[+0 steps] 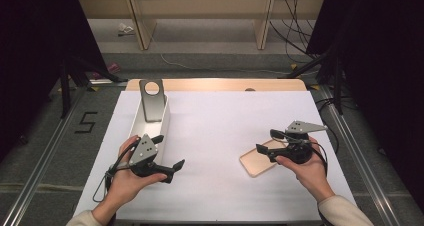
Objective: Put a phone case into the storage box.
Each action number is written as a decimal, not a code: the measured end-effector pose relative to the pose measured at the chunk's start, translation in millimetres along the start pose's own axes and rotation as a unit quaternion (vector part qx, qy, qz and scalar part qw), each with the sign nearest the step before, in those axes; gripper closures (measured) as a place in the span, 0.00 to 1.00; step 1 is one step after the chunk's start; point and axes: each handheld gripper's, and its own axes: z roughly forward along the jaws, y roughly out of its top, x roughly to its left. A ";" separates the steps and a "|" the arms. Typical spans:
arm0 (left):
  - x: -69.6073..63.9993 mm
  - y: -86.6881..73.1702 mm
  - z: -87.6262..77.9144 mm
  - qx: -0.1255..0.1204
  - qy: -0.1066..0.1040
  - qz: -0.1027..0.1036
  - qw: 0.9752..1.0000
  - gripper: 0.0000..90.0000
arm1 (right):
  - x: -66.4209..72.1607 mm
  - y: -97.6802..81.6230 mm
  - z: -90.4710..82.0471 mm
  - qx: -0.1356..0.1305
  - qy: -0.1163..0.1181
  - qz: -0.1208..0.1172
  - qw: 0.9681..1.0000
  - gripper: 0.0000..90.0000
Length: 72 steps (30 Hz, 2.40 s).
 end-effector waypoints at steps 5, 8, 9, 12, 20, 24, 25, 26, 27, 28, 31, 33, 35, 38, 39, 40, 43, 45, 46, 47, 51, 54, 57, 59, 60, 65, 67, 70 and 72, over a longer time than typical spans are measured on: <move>0.6 -1.5 0.9 0.006 0.003 -0.005 1.000 0.00 | 2.0 -1.8 2.3 0.027 -0.002 -0.005 1.000 0.40; 0.4 -1.1 1.4 0.007 0.005 -0.004 1.000 0.00 | 4.9 -2.8 4.1 0.046 -0.003 -0.015 0.999 0.59; 0.6 -1.1 1.5 0.007 0.006 -0.004 1.000 0.00 | 5.6 -3.0 4.8 0.053 0.001 -0.018 0.998 0.65; 1.0 -1.9 1.6 0.008 0.007 -0.005 1.000 0.00 | 8.3 -3.5 9.6 0.084 0.006 -0.020 0.996 0.85; 1.3 -2.1 2.4 0.008 0.006 -0.004 1.000 0.00 | 12.7 -5.4 26.0 0.176 0.002 -0.007 0.984 1.00; 1.3 -1.9 2.6 0.009 0.007 -0.001 1.000 0.00 | 8.5 -8.2 30.3 0.200 0.007 0.007 0.980 1.00; 1.2 -1.7 2.5 0.009 0.007 -0.001 1.000 0.00 | 9.0 -8.4 32.1 0.206 0.008 0.009 0.978 1.00; 1.2 -1.6 2.4 0.008 0.008 0.000 1.000 0.00 | 9.7 -8.7 34.6 0.214 0.011 0.007 0.977 1.00; 1.1 -1.6 2.4 0.008 0.008 0.000 1.000 0.00 | 11.2 -9.2 37.3 0.223 0.014 0.005 0.975 1.00; 1.0 -1.6 2.4 0.008 0.008 0.001 1.000 0.00 | 12.7 -10.2 40.1 0.233 0.016 0.002 0.972 1.00; 1.0 -2.0 2.5 0.009 0.008 0.001 1.000 0.01 | 16.2 -13.8 45.9 0.259 0.020 -0.001 0.966 1.00; 1.1 -2.1 2.7 0.010 0.007 0.002 1.000 0.00 | 16.0 -14.9 46.6 0.268 0.021 -0.001 0.963 1.00; 0.9 -2.1 2.8 0.010 0.007 0.002 1.000 0.01 | 15.4 -16.3 47.2 0.274 0.021 0.001 0.962 1.00; 0.6 -2.0 2.8 0.010 0.007 0.002 1.000 0.01 | 15.1 -18.3 48.8 0.287 0.018 -0.001 0.958 1.00; 0.6 -2.1 2.8 0.011 0.007 0.003 1.000 0.01 | 15.4 -18.6 49.1 0.291 0.017 -0.003 0.957 1.00; 0.6 -2.3 2.9 0.011 0.006 0.003 1.000 0.01 | 15.8 -18.7 49.2 0.296 0.017 -0.002 0.955 1.00; 0.6 -2.5 3.1 0.011 0.006 0.002 1.000 0.01 | 16.3 -20.2 50.2 0.307 0.017 -0.007 0.952 1.00; 0.5 -2.4 3.0 0.011 0.005 0.002 1.000 0.01 | 16.6 -20.8 50.2 0.312 0.018 -0.008 0.950 1.00; 0.5 -2.5 3.0 0.011 0.005 0.003 1.000 0.01 | 16.8 -20.7 50.2 0.315 0.017 -0.008 0.949 1.00; 0.5 -2.6 3.1 0.012 0.005 0.002 1.000 0.01 | 17.2 -20.7 50.1 0.318 0.016 -0.008 0.948 1.00; 0.3 -2.8 3.3 0.013 0.004 0.003 1.000 0.01 | 17.0 -21.3 49.2 0.338 0.017 -0.018 0.941 1.00; 0.2 -2.9 3.4 0.013 0.004 0.003 1.000 0.01 | 17.0 -22.6 46.7 0.362 0.015 -0.027 0.932 1.00; 0.1 -3.1 3.6 0.013 0.003 0.002 1.000 0.01 | 15.7 -23.5 42.5 0.377 0.015 -0.029 0.926 1.00; -0.3 -3.2 3.7 0.014 0.002 0.003 1.000 0.01 | 15.1 -23.9 39.7 0.387 0.012 -0.031 0.922 1.00; -0.4 -3.1 3.7 0.014 0.002 0.003 1.000 0.01 | 14.9 -24.3 38.5 0.391 0.011 -0.033 0.920 1.00; -0.2 -3.0 3.4 0.013 0.003 0.003 1.000 0.01 | 12.5 -25.9 31.6 0.412 0.012 -0.035 0.910 1.00; -0.2 -3.1 3.4 0.013 0.002 0.002 1.000 0.01 | 10.8 -26.0 29.3 0.420 0.011 -0.033 0.907 1.00; -0.4 -3.0 3.4 0.013 0.002 0.003 1.000 0.01 | 6.9 -26.5 25.5 0.432 0.006 -0.036 0.901 1.00; -0.4 -3.2 3.6 0.013 0.002 0.003 1.000 0.01 | 4.3 -27.0 23.2 0.435 0.001 -0.034 0.900 1.00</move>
